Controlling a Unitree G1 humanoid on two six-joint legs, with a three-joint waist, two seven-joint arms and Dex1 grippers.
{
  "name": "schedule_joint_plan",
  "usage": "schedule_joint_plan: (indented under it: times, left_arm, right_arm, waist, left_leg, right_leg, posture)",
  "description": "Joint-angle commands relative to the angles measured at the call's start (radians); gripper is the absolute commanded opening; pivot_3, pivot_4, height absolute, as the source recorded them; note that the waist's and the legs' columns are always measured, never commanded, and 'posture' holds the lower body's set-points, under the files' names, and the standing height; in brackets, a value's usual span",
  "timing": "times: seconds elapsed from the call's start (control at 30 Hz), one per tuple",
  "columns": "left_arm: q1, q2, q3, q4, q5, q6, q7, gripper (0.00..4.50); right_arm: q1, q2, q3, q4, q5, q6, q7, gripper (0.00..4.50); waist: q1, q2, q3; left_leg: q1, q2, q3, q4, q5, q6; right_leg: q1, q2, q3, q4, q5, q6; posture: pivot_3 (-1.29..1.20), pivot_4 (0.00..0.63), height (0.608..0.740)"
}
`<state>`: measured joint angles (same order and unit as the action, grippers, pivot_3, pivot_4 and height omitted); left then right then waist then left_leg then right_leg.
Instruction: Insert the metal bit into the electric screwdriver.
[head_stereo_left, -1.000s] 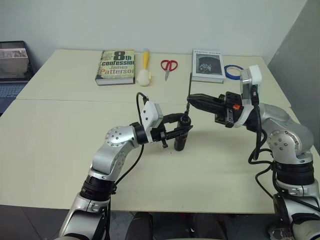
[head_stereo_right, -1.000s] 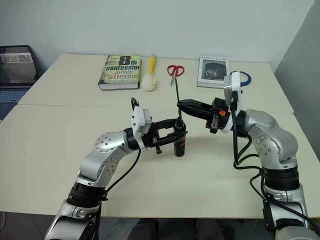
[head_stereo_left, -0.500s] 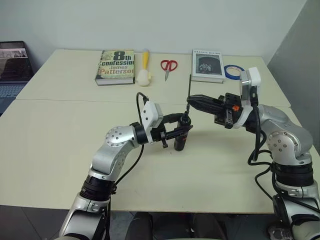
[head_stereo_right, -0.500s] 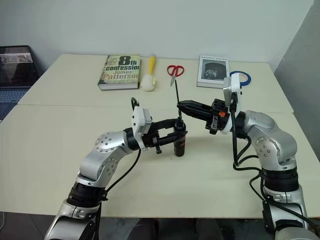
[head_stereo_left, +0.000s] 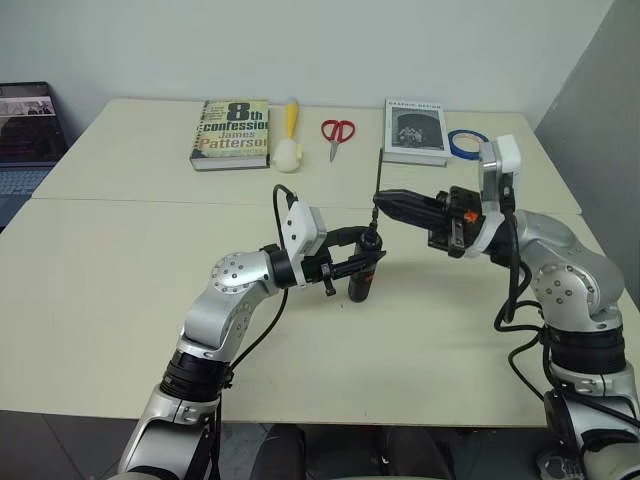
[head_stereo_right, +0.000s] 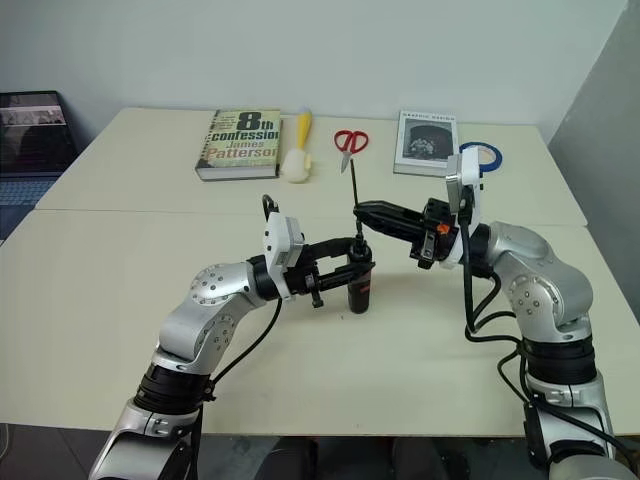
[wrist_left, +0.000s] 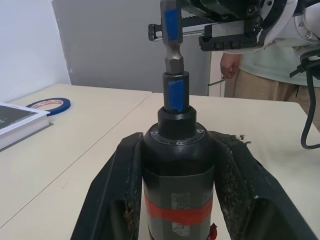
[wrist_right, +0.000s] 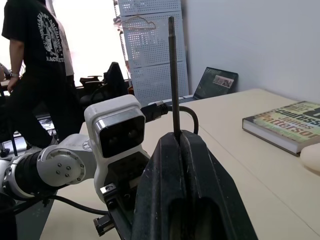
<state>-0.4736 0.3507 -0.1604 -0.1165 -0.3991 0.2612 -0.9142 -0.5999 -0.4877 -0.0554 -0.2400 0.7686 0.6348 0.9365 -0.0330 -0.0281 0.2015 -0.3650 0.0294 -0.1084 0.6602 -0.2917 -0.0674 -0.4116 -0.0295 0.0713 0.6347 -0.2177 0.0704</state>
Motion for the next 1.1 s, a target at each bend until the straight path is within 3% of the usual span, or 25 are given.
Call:
schedule_joint_plan:
  times: [0.03, 0.77, 0.8, 1.1]
  left_arm:
    - [-0.005, 0.015, -0.001, -0.008, 0.012, 0.008, -0.004, 1.64]
    - [-0.003, 0.014, -0.005, -0.004, 0.018, 0.001, -0.013, 1.64]
    - [-0.004, 0.013, -0.006, -0.003, 0.018, -0.001, -0.014, 1.64]
    - [-0.004, 0.012, -0.009, -0.003, 0.019, -0.003, -0.015, 1.64]
  right_arm:
    - [0.007, -0.003, -0.001, -0.046, 0.008, -0.012, 0.003, 0.00]
    - [0.003, -0.046, 0.013, -0.035, -0.019, -0.002, 0.008, 0.00]
    - [0.001, -0.049, 0.014, -0.031, -0.021, 0.000, 0.008, 0.40]
    - [-0.001, -0.071, 0.004, -0.033, -0.008, 0.011, 0.021, 2.30]
  waist:
    - [0.000, 0.000, 0.000]
    - [0.000, 0.000, 0.000]
    - [0.000, 0.000, 0.000]
    - [0.000, 0.000, 0.000]
  left_leg:
    - [0.000, 0.000, 0.000, 0.000, 0.000, 0.000]
    - [0.000, 0.000, 0.000, 0.000, 0.000, 0.000]
    - [0.000, 0.000, 0.000, 0.000, 0.000, 0.000]
    - [-0.001, 0.000, 0.000, -0.001, 0.000, 0.000]
  right_leg:
    - [0.000, 0.000, 0.000, 0.000, 0.000, 0.000]
    - [0.001, 0.000, 0.000, -0.003, 0.000, 0.000]
    - [0.001, 0.000, 0.000, -0.004, 0.000, 0.001]
    - [0.001, 0.000, 0.000, -0.005, 0.001, 0.001]
  posture:
    - [0.00, 0.150, 0.740]
    - [0.00, 0.150, 0.740]
    - [0.00, 0.150, 0.740]
    - [0.00, 0.150, 0.740]
